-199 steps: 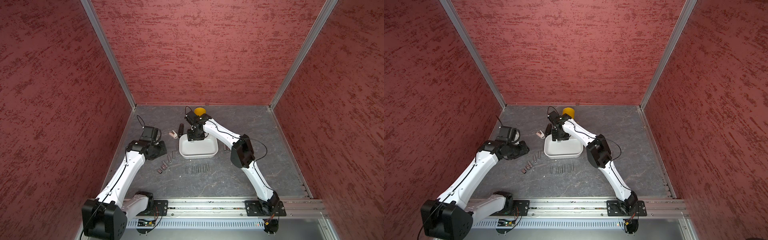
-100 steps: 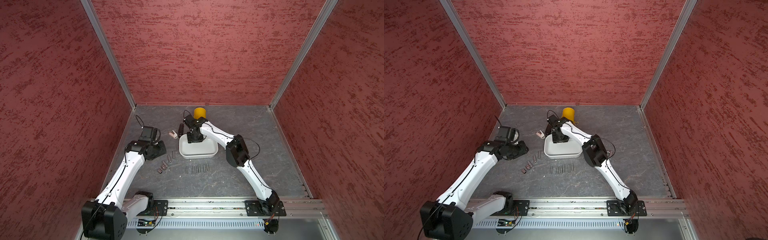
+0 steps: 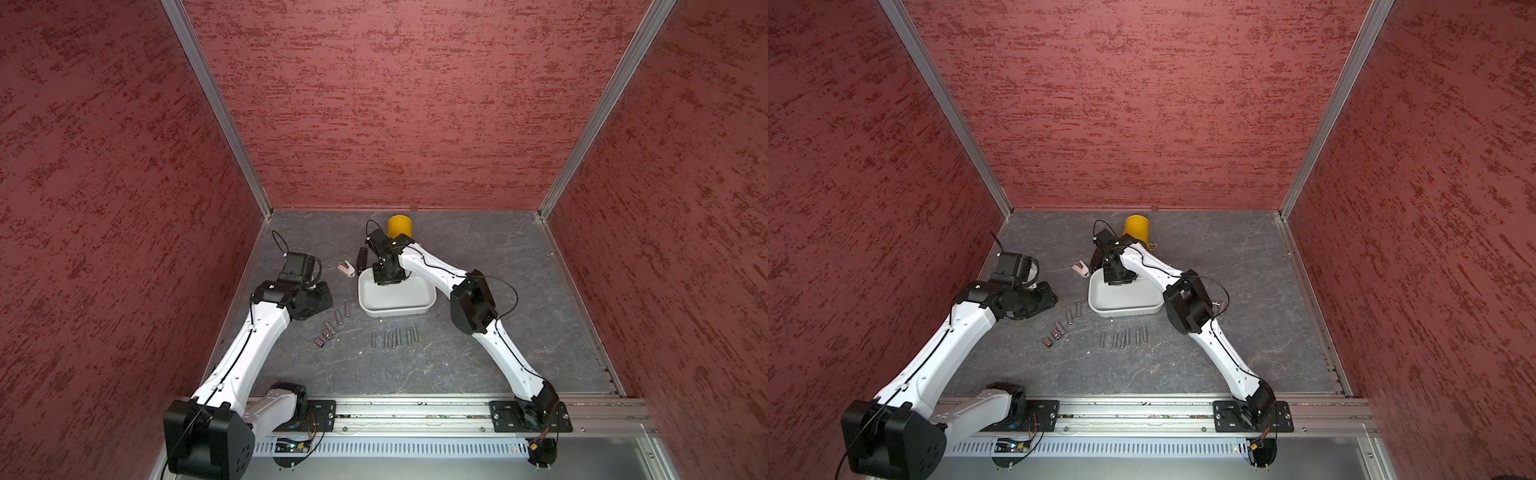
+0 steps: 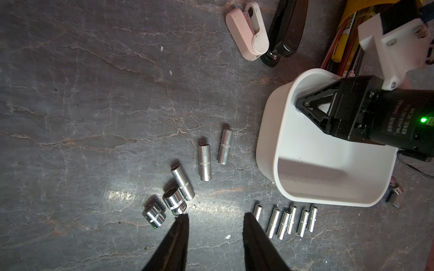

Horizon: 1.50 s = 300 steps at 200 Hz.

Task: Take out the socket from the storage box
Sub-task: Pick up the socket head from the storage box, then place the socket head at the center of the board.

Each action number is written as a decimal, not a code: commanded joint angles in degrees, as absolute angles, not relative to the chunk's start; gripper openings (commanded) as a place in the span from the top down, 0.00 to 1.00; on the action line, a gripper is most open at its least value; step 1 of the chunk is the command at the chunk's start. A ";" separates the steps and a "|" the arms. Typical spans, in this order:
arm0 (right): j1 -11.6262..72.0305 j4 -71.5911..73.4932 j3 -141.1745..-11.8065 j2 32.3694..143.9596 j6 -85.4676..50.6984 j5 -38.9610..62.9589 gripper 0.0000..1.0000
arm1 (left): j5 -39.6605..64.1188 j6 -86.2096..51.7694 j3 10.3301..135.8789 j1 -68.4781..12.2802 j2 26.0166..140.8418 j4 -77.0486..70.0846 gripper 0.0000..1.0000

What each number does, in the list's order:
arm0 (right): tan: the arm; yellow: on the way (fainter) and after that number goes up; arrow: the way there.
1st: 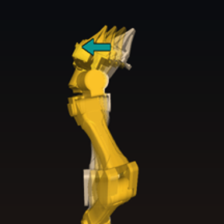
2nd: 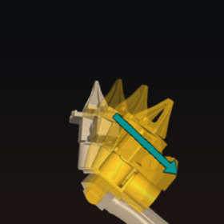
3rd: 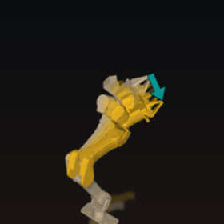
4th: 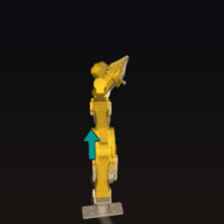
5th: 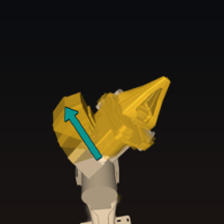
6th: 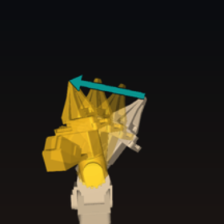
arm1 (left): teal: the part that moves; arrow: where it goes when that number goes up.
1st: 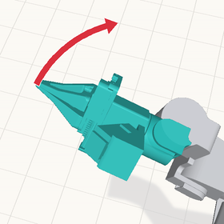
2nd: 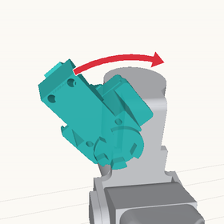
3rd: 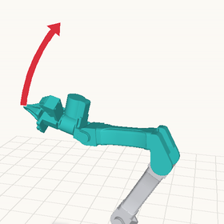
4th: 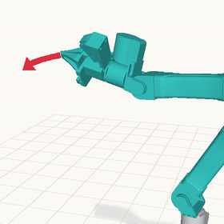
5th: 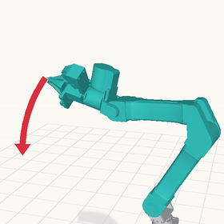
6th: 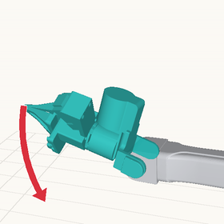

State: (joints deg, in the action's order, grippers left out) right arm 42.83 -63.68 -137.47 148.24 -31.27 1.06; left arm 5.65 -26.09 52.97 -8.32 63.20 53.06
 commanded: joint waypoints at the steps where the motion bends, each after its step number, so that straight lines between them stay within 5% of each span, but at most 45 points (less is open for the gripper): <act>1: 43.15 -63.45 -138.83 150.03 -30.92 0.45 0.72 | 5.03 -26.10 53.40 -7.91 63.16 53.17 0.59; 89: 43.24 -63.13 -138.82 143.61 -29.18 2.54 0.84 | 3.45 -26.15 54.14 -7.20 63.03 53.70 0.59; 152: 44.34 -55.62 -131.69 133.38 -20.12 9.27 0.84 | 7.23 -24.35 55.38 3.96 62.69 55.09 0.59; 192: 47.60 -53.92 -132.19 133.50 -9.21 13.98 0.84 | 10.06 -22.91 54.77 12.57 61.13 55.07 0.59; 300: 54.72 -55.67 -135.33 141.99 18.66 21.21 0.85 | 10.48 -23.29 52.80 13.21 60.32 52.78 0.59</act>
